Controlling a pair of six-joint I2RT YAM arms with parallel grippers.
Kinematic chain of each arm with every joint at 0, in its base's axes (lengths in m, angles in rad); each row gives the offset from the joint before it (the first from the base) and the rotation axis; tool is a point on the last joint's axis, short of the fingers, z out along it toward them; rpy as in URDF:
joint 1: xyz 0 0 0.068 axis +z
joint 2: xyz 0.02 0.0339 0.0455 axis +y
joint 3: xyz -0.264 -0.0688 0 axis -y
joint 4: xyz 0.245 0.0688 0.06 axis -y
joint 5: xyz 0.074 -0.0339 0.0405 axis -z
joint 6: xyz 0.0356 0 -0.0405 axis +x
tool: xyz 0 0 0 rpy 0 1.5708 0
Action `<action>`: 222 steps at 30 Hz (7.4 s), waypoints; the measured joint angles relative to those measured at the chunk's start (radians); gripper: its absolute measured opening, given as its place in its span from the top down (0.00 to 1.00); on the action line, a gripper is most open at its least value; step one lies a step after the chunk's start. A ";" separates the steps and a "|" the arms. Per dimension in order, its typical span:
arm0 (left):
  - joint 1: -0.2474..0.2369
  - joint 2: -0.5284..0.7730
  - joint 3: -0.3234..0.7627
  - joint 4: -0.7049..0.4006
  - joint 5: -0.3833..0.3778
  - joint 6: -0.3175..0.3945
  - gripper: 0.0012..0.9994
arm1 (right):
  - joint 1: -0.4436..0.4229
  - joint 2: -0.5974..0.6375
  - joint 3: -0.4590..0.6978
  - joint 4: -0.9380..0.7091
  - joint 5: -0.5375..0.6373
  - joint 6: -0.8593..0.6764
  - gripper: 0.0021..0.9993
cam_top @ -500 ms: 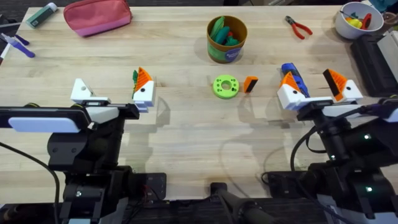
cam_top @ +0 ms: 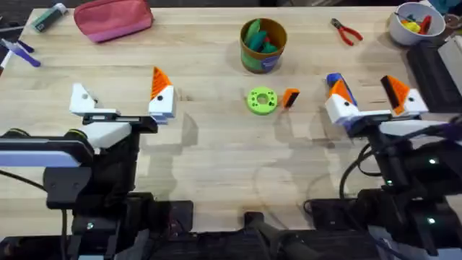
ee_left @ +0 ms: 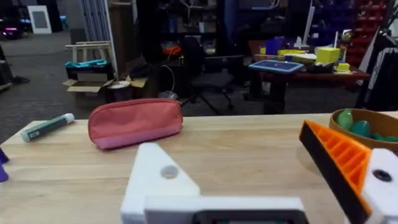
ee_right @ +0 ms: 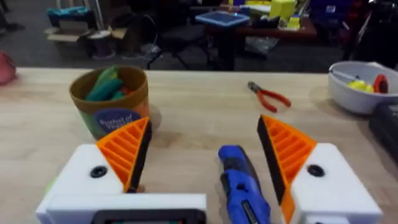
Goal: Pick up the gripper from the table and insert it into the empty holder that is missing its gripper. Then pick up a screw, insert it into the mounting hole, and use the screwdriver to tighten it. Finally, clean up the table by picking up the vegetable and placing it into the bucket.
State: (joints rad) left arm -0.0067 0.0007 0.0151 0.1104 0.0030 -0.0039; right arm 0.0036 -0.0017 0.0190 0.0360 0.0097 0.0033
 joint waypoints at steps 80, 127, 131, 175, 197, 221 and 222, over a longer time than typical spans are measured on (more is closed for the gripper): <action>0.088 1.773 1.132 -1.001 0.004 0.016 0.08 | 0.000 0.892 0.984 -0.952 0.000 0.016 0.01; 0.088 1.610 1.407 -1.121 0.012 0.022 0.98 | 0.000 0.892 0.984 -0.952 0.000 0.016 0.01; 0.088 1.617 1.407 -1.129 0.012 0.023 0.98 | 0.000 0.892 0.984 -0.952 0.000 0.016 0.01; 0.088 0.767 1.307 -1.309 0.107 0.055 0.01 | 0.000 0.892 0.984 -0.953 0.000 0.016 0.01; 0.083 0.586 0.771 -0.764 0.162 0.057 0.01 | 0.000 0.892 0.984 -0.953 0.000 0.016 0.01; 0.003 0.053 0.139 -0.203 0.685 0.058 0.01 | 0.000 0.892 0.984 -0.954 0.000 0.016 0.01; 0.003 0.048 0.139 -0.203 0.705 0.058 0.01 | 0.000 0.892 0.984 -0.956 0.000 0.016 0.01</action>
State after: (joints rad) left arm -0.0032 0.0483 0.1539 -0.0921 0.7078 0.0544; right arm 0.0036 0.8902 1.0035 -0.9199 0.0097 0.0196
